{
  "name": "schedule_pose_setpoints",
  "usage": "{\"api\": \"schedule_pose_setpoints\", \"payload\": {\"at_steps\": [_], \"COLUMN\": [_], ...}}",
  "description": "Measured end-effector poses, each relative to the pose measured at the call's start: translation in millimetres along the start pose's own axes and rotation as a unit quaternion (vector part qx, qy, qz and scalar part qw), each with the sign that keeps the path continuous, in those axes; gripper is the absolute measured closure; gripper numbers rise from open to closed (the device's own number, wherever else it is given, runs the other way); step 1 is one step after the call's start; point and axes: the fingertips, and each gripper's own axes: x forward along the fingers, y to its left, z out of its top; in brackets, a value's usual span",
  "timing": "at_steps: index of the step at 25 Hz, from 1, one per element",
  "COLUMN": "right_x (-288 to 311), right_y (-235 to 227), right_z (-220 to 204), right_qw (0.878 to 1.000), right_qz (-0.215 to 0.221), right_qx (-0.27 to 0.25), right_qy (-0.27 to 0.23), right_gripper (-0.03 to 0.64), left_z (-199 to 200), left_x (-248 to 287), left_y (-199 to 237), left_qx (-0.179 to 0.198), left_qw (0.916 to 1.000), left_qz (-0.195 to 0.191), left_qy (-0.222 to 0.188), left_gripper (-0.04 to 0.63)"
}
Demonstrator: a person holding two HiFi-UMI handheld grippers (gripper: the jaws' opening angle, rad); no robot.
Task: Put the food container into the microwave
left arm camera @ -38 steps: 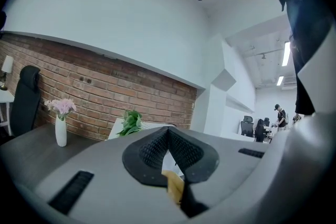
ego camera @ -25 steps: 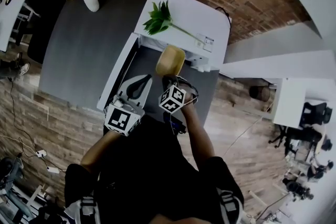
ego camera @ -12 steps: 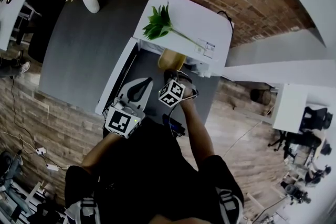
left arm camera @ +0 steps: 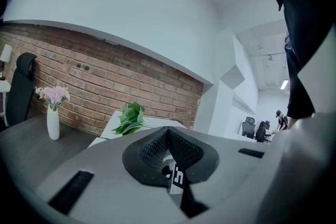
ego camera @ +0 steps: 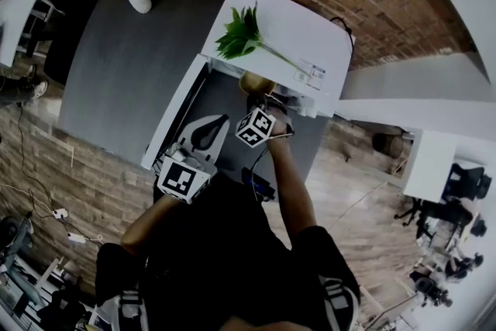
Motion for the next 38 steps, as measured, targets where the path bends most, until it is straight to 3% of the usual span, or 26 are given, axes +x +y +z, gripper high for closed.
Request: {"api": "schedule_pose_setpoints", "payload": {"at_steps": [17, 38], "right_x": [37.1, 53.6], "right_y": [-32.5, -35.4], "right_z": [1.9, -0.9], "right_qw": [1.0, 0.999], "right_qz": [-0.022, -0.022], "right_qx": [-0.016, -0.039], "right_qy": [0.003, 0.007], "right_gripper": [0.581, 0.578], "left_z": [-10.4, -19.9], "left_x": [11.5, 21.0], "left_y": [13.7, 25.7], "left_qx": [-0.015, -0.027], "left_qw": [0.9997, 0.9992], "left_qz": [0.01, 0.013], "left_qy": [0.015, 0.028], "left_gripper": [0.56, 0.561]}}
